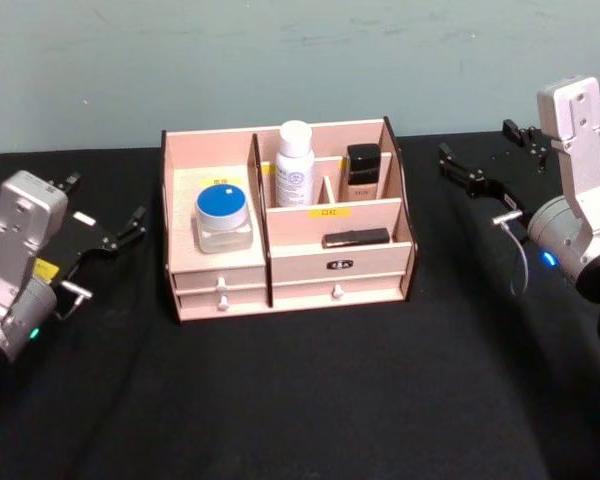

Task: Pick up the facial cleanser and watermelon frost from the table and place them into the tiered storage box.

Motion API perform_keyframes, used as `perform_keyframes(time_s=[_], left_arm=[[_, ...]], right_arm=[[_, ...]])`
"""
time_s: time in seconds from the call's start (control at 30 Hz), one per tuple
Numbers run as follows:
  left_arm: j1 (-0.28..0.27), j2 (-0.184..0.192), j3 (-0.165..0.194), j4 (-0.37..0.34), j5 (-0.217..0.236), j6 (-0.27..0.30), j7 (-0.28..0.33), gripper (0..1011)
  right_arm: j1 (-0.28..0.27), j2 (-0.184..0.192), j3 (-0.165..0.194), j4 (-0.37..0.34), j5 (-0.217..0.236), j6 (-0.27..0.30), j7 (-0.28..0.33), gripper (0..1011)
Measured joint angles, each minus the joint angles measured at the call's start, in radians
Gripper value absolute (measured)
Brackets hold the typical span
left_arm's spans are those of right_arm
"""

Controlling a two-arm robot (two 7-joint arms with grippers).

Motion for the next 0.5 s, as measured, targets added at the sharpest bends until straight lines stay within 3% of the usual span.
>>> perform_keyframes(time_s=[0.5], left_arm=[[0.0,0.0,0.0,0.0,0.0,0.0,0.0,1010]], right_arm=[[0.0,0.0,0.0,-0.001,0.001,0.0,0.0,1002]])
